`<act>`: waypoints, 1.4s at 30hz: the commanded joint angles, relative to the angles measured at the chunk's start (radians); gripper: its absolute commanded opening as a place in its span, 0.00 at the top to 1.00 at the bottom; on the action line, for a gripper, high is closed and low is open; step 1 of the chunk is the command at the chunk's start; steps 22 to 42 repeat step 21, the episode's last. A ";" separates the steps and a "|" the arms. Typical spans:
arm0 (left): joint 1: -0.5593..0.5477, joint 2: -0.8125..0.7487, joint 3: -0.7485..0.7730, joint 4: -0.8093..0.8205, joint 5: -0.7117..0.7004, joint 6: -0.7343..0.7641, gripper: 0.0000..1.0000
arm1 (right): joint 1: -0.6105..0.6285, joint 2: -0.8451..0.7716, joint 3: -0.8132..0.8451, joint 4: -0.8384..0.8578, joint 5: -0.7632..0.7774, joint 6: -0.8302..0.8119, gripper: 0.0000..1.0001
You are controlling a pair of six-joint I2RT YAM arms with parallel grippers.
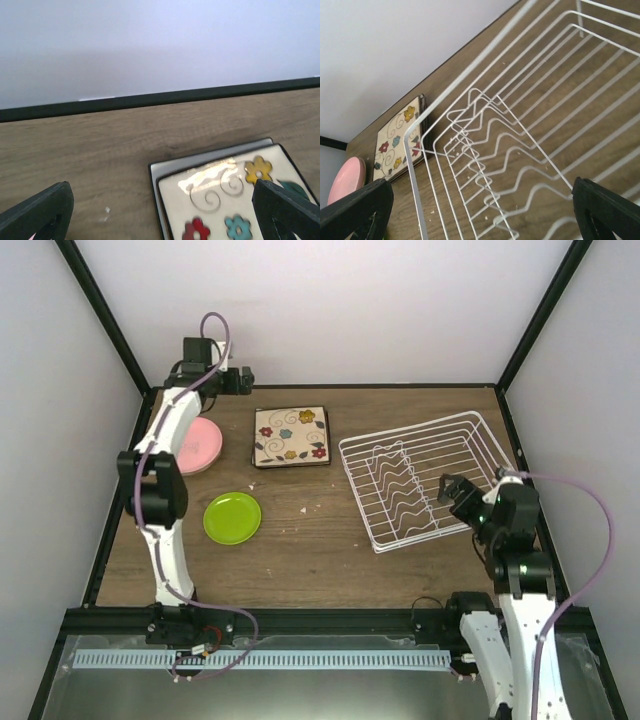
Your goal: Unload the plates from the dish rack
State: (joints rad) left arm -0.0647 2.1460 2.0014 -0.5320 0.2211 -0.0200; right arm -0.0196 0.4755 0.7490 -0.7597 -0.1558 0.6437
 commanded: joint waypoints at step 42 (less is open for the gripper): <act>0.020 -0.679 -0.752 -0.015 -0.057 0.044 0.00 | 0.342 0.614 0.083 0.563 -0.129 -0.128 0.00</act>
